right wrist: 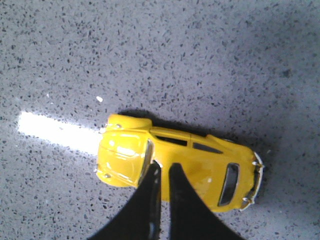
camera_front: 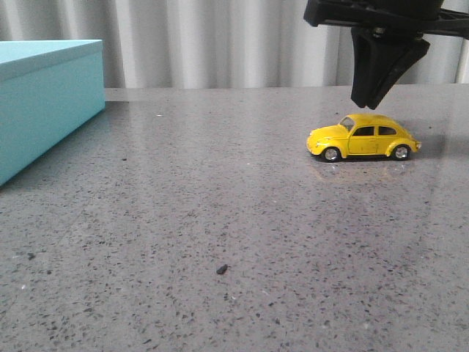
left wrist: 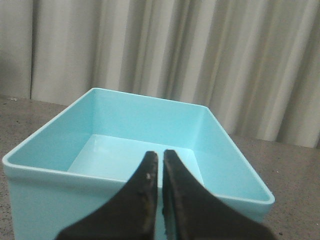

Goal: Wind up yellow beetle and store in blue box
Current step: 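Lower the right gripper onto the yellow toy car's roof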

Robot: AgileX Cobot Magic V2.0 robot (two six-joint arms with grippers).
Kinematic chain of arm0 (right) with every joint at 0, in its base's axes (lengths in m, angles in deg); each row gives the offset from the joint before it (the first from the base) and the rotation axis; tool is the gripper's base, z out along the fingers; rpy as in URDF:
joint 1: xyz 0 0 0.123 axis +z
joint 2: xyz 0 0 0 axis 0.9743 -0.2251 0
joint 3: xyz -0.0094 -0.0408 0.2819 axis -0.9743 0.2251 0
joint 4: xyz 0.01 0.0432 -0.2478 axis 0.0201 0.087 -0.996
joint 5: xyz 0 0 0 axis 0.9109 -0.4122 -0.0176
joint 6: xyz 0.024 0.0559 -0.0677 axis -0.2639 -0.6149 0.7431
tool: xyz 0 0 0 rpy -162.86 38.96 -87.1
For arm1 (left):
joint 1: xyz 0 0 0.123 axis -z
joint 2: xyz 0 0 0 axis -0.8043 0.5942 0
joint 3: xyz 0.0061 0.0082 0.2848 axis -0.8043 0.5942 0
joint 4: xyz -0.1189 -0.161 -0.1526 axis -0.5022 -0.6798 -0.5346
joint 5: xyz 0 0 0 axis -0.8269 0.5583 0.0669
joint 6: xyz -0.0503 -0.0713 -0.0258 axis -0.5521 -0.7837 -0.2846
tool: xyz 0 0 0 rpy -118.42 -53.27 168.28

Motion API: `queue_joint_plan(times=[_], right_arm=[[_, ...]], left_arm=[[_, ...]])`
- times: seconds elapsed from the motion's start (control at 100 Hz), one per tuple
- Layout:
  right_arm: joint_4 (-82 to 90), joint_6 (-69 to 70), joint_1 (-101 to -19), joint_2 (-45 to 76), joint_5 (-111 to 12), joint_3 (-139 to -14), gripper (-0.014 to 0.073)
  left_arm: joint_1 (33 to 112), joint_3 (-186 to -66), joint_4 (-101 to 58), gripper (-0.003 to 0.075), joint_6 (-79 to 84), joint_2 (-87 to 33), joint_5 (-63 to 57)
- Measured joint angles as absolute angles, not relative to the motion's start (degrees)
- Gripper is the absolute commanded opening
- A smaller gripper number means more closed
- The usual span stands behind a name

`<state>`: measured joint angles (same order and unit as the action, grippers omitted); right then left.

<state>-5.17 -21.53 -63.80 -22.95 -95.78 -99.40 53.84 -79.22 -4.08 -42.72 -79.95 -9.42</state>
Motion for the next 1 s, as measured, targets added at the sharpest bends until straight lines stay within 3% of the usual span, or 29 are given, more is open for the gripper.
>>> queue_joint_plan(times=[1.0], right_arm=[[-5.4, -22.3, -65.0, -24.9, -98.1, -100.1, -0.0041]], left_arm=[[53.8, -79.2, -4.1, -0.0021, -42.7, -79.9, -9.4]])
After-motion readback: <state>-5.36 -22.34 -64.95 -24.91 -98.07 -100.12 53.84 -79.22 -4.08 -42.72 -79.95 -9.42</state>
